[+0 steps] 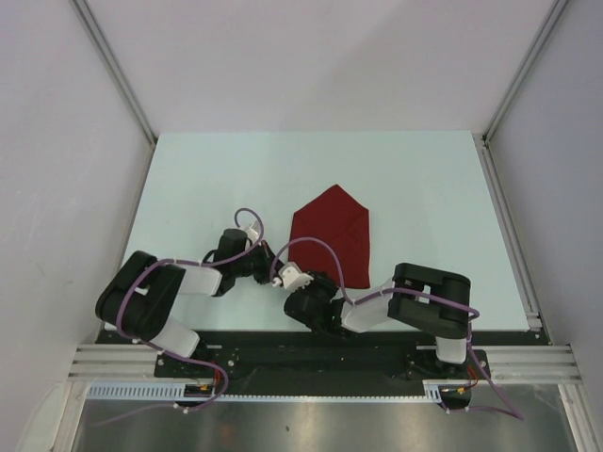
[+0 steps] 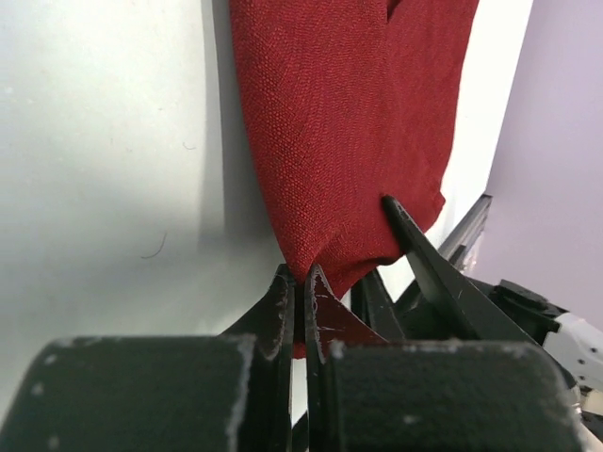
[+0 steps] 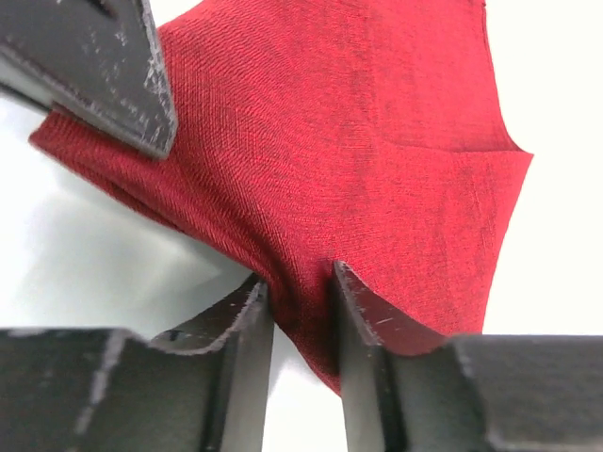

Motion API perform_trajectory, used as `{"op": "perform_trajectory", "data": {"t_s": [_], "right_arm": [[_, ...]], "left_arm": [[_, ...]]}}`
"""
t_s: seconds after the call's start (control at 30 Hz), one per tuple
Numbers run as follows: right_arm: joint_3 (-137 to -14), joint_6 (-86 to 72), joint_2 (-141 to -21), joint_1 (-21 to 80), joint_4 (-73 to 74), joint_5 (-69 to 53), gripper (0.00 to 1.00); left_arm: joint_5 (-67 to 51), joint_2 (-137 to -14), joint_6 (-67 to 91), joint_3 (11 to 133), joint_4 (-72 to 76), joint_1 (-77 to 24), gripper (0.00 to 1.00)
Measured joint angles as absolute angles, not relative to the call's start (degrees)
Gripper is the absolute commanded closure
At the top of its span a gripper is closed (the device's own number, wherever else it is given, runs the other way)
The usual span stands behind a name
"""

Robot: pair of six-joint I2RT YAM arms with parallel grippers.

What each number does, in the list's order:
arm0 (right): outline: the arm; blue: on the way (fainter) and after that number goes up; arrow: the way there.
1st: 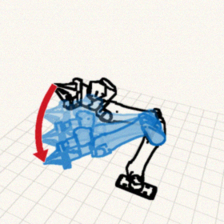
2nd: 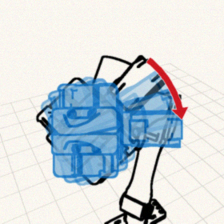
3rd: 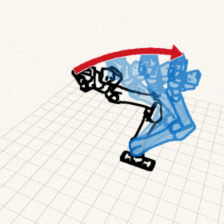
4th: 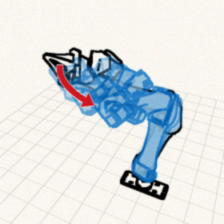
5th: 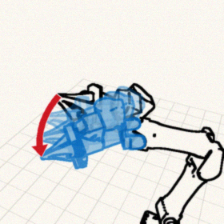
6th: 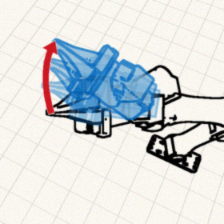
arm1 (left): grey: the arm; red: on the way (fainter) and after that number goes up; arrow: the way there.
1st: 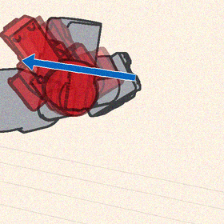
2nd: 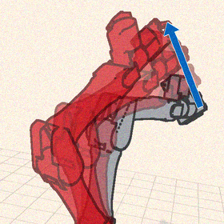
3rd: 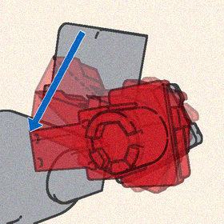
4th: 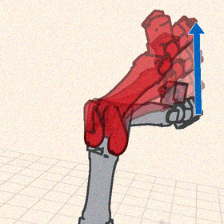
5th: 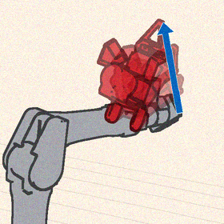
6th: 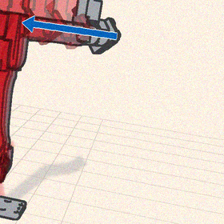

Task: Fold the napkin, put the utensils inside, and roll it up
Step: Roll the napkin with the utensil

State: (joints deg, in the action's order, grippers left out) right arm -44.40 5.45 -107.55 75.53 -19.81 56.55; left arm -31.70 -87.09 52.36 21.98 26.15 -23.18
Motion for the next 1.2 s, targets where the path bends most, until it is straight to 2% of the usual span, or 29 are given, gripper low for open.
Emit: {"op": "perform_trajectory", "data": {"t_s": [0.03, 0.07, 0.1, 0.13, 0.2, 0.23, 0.33, 0.47, 0.83, 0.97, 1.2], "right_arm": [[-44.3, 5.9, -107.4, 75.5, -19.8, 56.0, 0.7], [-44.3, 6.1, -107.2, 75.5, -19.5, 55.2, 0.71], [-44.3, 6.3, -106.8, 75.4, -19.1, 54.0, 0.73], [-44.3, 6.6, -106.3, 75.4, -18.5, 52.8, 0.74], [-44.3, 7.4, -105.1, 75.0, -17.1, 49.6, 0.76], [-44.4, 7.7, -104.5, 74.7, -16.3, 47.9, 0.76], [-44.9, 8.1, -102.7, 73.0, -13.3, 42.5, 0.81], [-46.9, 8.2, -101.0, 69.0, -8.8, 33.1, 0.83], [-57.8, 5.0, -100.6, 56.1, 6.0, 2.8, 0.96], [-62.3, 2.9, -102.7, 50.5, 9.6, -10.5, 1.0], [-67.9, -0.2, -110.3, 44.0, 14.7, -27.1, 1.0]], "left_arm": [[-31.6, -87.0, 52.0, 22.0, 26.0, -23.2, 0.89], [-31.3, -86.7, 51.4, 22.0, 25.4, -23.2, 0.76], [-30.9, -86.1, 50.7, 22.0, 24.6, -23.2, 0.69], [-30.1, -85.2, 49.7, 22.0, 23.6, -23.2, 0.58], [-28.1, -82.4, 47.8, 22.0, 20.8, -23.0, 0.49], [-26.7, -80.6, 46.9, 22.0, 19.6, -22.9, 0.4], [-23.2, -75.5, 44.5, 22.0, 16.5, -22.8, 0.28], [-18.5, -70.4, 42.1, 21.7, 13.7, -22.7, 0.23], [-10.6, -64.3, 36.3, 16.7, 10.3, -22.8, 0.19], [-9.6, -60.0, 32.9, 15.9, 10.3, -23.5, 0.18], [-9.3, -56.4, 28.2, 15.3, 13.3, -25.7, 0.17]]}}
